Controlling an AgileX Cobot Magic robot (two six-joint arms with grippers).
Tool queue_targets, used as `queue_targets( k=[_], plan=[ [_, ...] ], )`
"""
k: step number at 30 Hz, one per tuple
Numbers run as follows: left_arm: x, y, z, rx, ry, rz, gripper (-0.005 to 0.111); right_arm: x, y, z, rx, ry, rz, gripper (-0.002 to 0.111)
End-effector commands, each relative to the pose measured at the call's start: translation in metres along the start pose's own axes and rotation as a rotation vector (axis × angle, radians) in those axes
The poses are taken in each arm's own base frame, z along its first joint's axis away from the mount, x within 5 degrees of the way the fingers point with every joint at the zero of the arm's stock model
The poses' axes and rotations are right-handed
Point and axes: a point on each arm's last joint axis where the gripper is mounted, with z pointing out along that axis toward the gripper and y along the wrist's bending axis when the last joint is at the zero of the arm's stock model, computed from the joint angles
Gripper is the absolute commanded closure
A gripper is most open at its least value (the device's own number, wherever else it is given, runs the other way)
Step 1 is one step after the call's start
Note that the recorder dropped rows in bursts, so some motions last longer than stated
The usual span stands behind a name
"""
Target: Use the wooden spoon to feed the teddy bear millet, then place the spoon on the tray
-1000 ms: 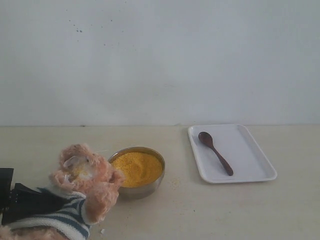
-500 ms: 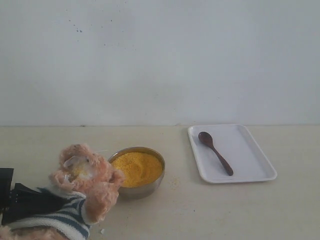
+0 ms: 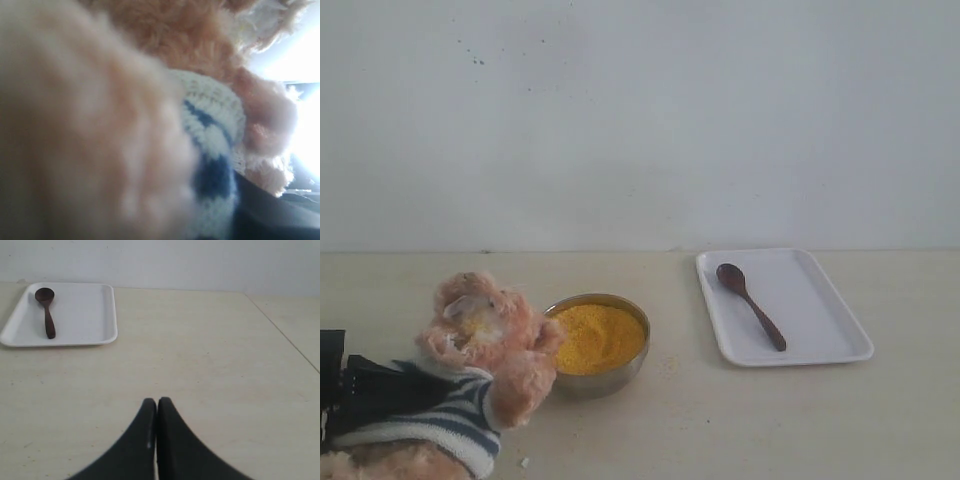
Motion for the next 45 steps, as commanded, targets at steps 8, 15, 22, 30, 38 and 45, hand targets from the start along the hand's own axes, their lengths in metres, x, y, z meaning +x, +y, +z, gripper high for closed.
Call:
queue_targets(
  k=[8, 15, 22, 30, 38, 45],
  plan=[
    [-0.012, -0.007, 0.000, 0.057, -0.131, 0.065, 0.103, 0.000, 0.000, 0.000, 0.007, 0.009, -0.004, 0.108],
    [-0.007, 0.007, 0.016, -0.033, -0.078, 0.151, 0.103, 0.000, 0.000, 0.000, 0.007, 0.009, -0.004, 0.108],
    [-0.007, 0.033, 0.020, -0.183, -0.067, 0.111, 0.103, 0.000, 0.000, 0.000, 0.007, 0.009, -0.004, 0.108],
    [-0.006, 0.039, 0.022, -0.188, -0.056, 0.087, 0.103, 0.000, 0.000, 0.000, 0.007, 0.009, -0.004, 0.108],
    [-0.006, 0.039, 0.022, -0.182, -0.058, 0.066, 0.064, 0.000, 0.000, 0.000, 0.007, 0.009, -0.004, 0.108],
    [-0.006, 0.041, 0.021, -0.202, -0.069, -0.022, -0.003, 0.000, 0.000, 0.000, 0.006, 0.000, -0.004, 0.108]
  ],
)
